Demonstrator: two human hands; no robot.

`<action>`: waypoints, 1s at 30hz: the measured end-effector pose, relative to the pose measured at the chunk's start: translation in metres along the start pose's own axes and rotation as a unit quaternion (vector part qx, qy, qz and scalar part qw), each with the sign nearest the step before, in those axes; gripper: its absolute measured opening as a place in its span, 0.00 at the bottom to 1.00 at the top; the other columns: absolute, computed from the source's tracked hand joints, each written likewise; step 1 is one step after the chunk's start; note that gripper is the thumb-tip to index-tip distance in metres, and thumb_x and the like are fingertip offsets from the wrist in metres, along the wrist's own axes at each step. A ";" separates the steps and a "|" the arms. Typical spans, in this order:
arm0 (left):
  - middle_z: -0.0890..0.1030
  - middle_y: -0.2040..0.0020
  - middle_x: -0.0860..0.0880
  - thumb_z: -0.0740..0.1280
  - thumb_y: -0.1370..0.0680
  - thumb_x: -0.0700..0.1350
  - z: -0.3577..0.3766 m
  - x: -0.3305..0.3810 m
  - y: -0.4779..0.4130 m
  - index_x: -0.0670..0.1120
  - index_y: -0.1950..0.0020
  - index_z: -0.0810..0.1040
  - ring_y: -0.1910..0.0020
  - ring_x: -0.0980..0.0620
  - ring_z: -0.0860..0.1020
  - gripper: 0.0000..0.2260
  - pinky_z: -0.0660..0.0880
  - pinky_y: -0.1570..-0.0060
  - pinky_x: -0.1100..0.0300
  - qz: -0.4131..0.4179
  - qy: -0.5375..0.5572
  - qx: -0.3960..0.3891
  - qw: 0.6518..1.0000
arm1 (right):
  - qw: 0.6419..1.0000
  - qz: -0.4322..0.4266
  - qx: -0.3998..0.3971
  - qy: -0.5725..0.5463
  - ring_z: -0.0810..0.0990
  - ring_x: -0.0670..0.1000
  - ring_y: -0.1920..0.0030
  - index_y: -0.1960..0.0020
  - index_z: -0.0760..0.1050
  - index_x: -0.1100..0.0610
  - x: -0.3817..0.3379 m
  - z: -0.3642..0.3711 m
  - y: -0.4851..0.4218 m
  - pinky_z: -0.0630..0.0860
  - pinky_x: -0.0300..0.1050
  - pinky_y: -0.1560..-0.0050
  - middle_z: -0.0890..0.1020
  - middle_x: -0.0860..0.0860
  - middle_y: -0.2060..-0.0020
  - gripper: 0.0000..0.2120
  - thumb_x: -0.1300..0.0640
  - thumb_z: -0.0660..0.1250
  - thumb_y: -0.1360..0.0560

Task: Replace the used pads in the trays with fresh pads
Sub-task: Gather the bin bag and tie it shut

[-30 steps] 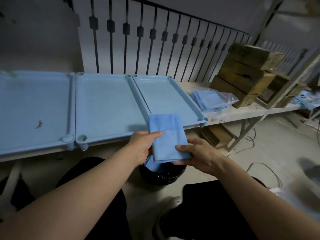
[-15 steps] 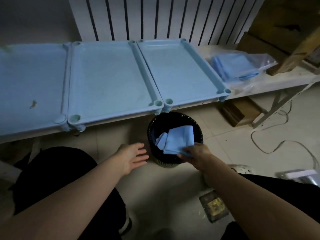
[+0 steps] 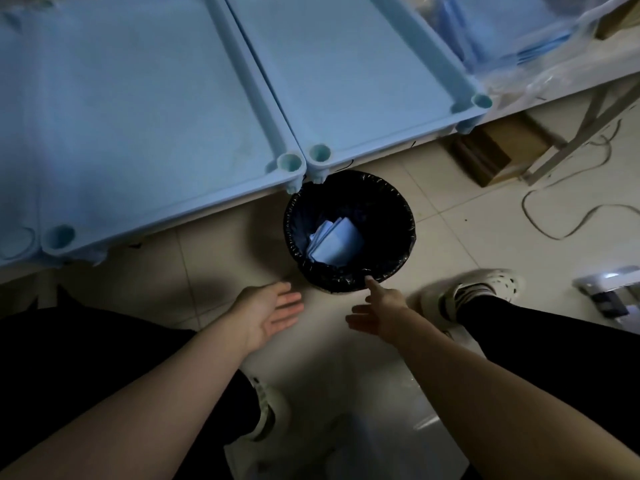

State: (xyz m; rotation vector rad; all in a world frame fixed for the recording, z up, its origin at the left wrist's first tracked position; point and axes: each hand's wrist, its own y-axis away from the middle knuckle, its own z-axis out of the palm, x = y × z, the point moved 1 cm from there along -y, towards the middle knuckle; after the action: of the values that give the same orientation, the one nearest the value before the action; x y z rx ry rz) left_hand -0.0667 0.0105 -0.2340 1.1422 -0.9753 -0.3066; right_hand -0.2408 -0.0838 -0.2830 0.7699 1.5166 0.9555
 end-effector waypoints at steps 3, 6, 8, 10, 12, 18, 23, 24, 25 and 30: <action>0.80 0.51 0.44 0.60 0.18 0.43 0.003 -0.002 -0.002 0.43 0.42 0.73 0.57 0.47 0.80 0.07 0.76 0.49 0.51 0.001 -0.001 0.001 1.000 | 0.997 -0.028 -0.012 -0.067 0.81 0.63 0.63 0.41 0.71 0.64 -0.008 0.002 -0.004 0.81 0.56 0.61 0.79 0.62 0.55 0.16 0.53 0.64 0.20; 0.79 0.46 0.43 0.60 0.18 0.42 0.002 -0.007 -0.001 0.43 0.41 0.73 0.58 0.47 0.79 0.07 0.76 0.50 0.51 0.008 -0.005 0.013 1.000 | 0.999 -0.038 -0.002 -0.038 0.81 0.60 0.61 0.42 0.73 0.65 -0.010 -0.002 -0.002 0.81 0.55 0.60 0.78 0.59 0.54 0.11 0.58 0.61 0.19; 0.79 0.46 0.42 0.60 0.18 0.42 0.001 -0.011 -0.001 0.43 0.42 0.73 0.58 0.47 0.79 0.07 0.77 0.50 0.51 0.016 -0.011 0.030 0.999 | 0.999 -0.036 0.004 0.003 0.82 0.60 0.61 0.44 0.73 0.66 -0.003 -0.006 0.002 0.81 0.54 0.61 0.78 0.60 0.50 0.10 0.60 0.60 0.20; 0.78 0.48 0.43 0.61 0.18 0.42 -0.001 -0.017 -0.001 0.43 0.42 0.74 0.59 0.47 0.79 0.07 0.77 0.51 0.50 0.022 -0.023 0.044 0.999 | 1.000 -0.029 -0.005 0.006 0.81 0.60 0.60 0.45 0.72 0.66 0.006 -0.010 0.008 0.80 0.55 0.58 0.77 0.59 0.47 0.10 0.59 0.60 0.19; 0.78 0.49 0.43 0.61 0.18 0.43 -0.002 -0.025 0.001 0.43 0.42 0.74 0.58 0.47 0.78 0.08 0.77 0.51 0.50 0.021 -0.031 0.050 0.998 | 0.998 -0.032 -0.025 -0.044 0.81 0.61 0.56 0.42 0.71 0.63 0.007 -0.011 0.014 0.80 0.57 0.53 0.76 0.59 0.46 0.09 0.58 0.60 0.19; 0.78 0.48 0.43 0.59 0.18 0.43 -0.004 -0.035 0.010 0.45 0.41 0.73 0.58 0.47 0.79 0.07 0.77 0.55 0.53 0.013 -0.030 0.036 0.999 | 0.988 -0.041 -0.057 -0.140 0.79 0.56 0.64 0.46 0.72 0.57 -0.015 0.002 0.019 0.80 0.49 0.61 0.79 0.60 0.56 0.05 0.58 0.59 0.18; 0.77 0.45 0.42 0.60 0.18 0.45 -0.015 -0.038 0.002 0.42 0.35 0.72 0.51 0.45 0.78 0.13 0.78 0.55 0.52 0.016 -0.029 0.067 0.997 | 0.999 -0.013 0.049 -0.006 0.77 0.58 0.67 0.43 0.72 0.61 0.024 -0.026 0.006 0.77 0.46 0.70 0.80 0.62 0.56 0.10 0.56 0.59 0.20; 0.77 0.44 0.42 0.61 0.18 0.46 -0.017 -0.038 -0.002 0.42 0.33 0.72 0.50 0.45 0.78 0.15 0.78 0.57 0.53 0.020 -0.036 0.082 0.996 | 0.997 -0.011 0.078 0.014 0.77 0.60 0.65 0.43 0.72 0.62 0.034 -0.036 0.006 0.77 0.47 0.70 0.79 0.64 0.52 0.11 0.55 0.59 0.20; 0.77 0.43 0.42 0.61 0.18 0.47 -0.018 -0.040 -0.007 0.42 0.32 0.71 0.49 0.45 0.78 0.16 0.78 0.58 0.54 0.020 -0.042 0.095 0.994 | 0.994 -0.014 0.100 0.030 0.78 0.61 0.62 0.43 0.72 0.63 0.043 -0.046 0.001 0.77 0.48 0.68 0.79 0.65 0.50 0.13 0.54 0.59 0.20; 0.72 0.32 0.43 0.59 0.18 0.53 -0.014 -0.056 -0.027 0.46 0.27 0.66 0.43 0.44 0.75 0.21 0.74 0.46 0.49 -0.018 -0.051 0.127 0.990 | 0.989 0.012 0.113 0.092 0.77 0.59 0.65 0.45 0.73 0.65 0.065 -0.077 0.003 0.75 0.43 0.74 0.80 0.66 0.51 0.14 0.54 0.64 0.21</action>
State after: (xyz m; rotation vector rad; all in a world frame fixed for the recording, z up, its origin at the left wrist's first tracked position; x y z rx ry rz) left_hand -0.0809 0.0447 -0.2864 1.3882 -1.1072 -0.2764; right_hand -0.3277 -0.0371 -0.3068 0.8804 1.8027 0.9016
